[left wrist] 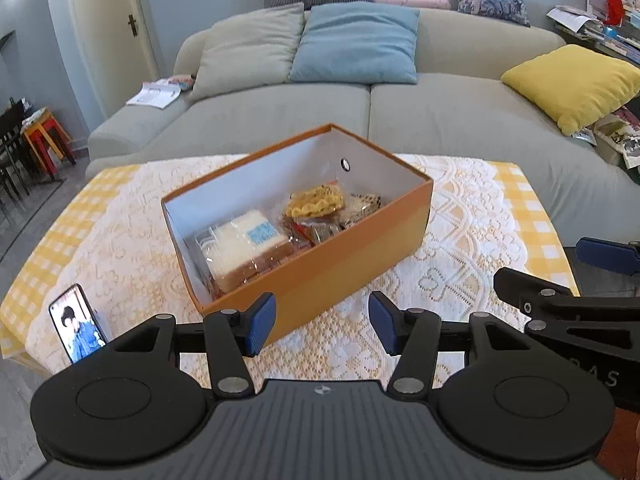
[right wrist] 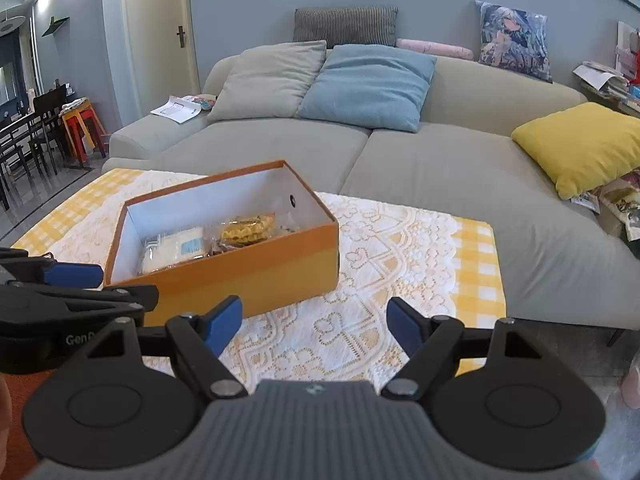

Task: Organize snacks

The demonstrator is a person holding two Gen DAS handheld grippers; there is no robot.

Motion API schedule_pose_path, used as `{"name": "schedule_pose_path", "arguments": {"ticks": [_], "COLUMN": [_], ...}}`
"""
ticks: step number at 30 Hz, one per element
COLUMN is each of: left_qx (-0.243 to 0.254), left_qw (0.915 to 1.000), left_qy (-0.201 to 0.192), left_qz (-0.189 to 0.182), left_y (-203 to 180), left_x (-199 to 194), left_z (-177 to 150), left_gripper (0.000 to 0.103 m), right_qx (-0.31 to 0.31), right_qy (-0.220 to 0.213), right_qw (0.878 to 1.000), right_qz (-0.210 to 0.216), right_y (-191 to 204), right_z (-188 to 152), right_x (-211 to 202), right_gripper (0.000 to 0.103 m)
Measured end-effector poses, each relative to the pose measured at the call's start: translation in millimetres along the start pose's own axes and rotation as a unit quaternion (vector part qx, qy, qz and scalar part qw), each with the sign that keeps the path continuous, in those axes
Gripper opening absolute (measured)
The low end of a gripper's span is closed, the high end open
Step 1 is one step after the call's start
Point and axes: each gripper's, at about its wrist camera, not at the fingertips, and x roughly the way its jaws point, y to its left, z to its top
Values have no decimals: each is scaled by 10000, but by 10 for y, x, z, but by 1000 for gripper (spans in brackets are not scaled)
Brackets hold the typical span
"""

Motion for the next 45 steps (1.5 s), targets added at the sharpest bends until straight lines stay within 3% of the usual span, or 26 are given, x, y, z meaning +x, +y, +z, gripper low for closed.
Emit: {"name": "schedule_pose_path", "arguments": {"ticks": [11, 45], "left_qx": [45, -12], "left_qw": [9998, 9999], "left_qy": [177, -128], "left_qz": [-36, -24], "left_y": [1, 55], "left_x": [118, -156], "left_z": [25, 167], "left_gripper": [63, 63], "right_qx": [-33, -69], "right_qy": [48, -270], "right_qw": [10000, 9996], "right_qz": [-21, -30], "right_y": [31, 60], "right_z": [-7, 102], "right_x": [73, -153], "right_gripper": [77, 77]}}
